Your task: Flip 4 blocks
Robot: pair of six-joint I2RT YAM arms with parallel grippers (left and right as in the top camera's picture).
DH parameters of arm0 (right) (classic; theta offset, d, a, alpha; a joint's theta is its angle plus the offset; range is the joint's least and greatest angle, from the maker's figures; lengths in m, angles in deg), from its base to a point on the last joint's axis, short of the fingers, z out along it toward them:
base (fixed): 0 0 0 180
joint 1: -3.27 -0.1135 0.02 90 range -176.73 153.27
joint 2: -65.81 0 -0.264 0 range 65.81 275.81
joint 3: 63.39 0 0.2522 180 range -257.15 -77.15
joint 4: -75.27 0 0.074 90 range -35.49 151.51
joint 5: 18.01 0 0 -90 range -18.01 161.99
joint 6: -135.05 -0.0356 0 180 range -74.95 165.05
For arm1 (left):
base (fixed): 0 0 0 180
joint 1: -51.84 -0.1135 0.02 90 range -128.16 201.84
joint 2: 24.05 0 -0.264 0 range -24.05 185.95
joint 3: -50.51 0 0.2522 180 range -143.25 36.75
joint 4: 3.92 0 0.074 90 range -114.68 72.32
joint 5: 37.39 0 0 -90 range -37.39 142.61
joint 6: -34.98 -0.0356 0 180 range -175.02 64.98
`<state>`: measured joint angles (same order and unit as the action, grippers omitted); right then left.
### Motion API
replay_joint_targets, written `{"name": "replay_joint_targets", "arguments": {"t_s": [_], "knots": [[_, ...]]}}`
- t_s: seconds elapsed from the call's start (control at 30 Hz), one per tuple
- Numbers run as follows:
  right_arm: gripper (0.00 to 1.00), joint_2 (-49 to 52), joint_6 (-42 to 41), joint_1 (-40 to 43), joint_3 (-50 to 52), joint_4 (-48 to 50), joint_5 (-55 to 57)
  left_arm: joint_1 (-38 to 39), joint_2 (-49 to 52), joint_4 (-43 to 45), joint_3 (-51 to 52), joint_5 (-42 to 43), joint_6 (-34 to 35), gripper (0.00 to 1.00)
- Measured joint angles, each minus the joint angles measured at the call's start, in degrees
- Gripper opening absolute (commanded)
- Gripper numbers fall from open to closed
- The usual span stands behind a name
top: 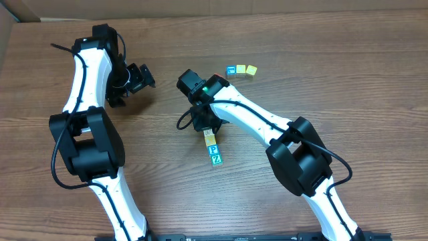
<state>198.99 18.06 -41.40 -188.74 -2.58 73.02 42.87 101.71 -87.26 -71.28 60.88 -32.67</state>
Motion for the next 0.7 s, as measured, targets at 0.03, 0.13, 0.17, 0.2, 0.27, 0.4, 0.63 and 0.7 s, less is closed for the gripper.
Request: {"name": "replay_joint_targets", "arguments": {"t_s": [0.03,0.13,0.17,0.2,0.27,0.4,0.63,0.7], "knots": [[0.04,0.0,0.0,0.0,0.0,0.0,0.0,0.0,0.0,0.0,0.0,0.0,0.0,1.00],[0.04,0.0,0.0,0.0,0.0,0.0,0.0,0.0,0.0,0.0,0.0,0.0,0.0,1.00],[0.04,0.0,0.0,0.0,0.0,0.2,0.0,0.0,0.0,0.0,0.0,0.0,0.0,1.00],[0.04,0.0,0.0,0.0,0.0,0.5,0.0,0.0,0.0,0.0,0.0,0.0,0.0,1.00],[0.04,0.0,0.0,0.0,0.0,1.6,0.0,0.0,0.0,0.0,0.0,0.0,0.0,1.00],[0.04,0.0,0.0,0.6,-0.8,0.5,-0.2,0.0,0.0,0.0,0.0,0.0,0.0,1.00],[0.04,0.0,0.0,4.9,-8.0,-6.4,-0.6,0.0,0.0,0.0,0.0,0.0,0.0,1.00],[0.04,0.0,0.0,6.6,-8.9,-8.7,-0.7,0.0,0.0,0.0,0.0,0.0,0.0,1.00]]}}
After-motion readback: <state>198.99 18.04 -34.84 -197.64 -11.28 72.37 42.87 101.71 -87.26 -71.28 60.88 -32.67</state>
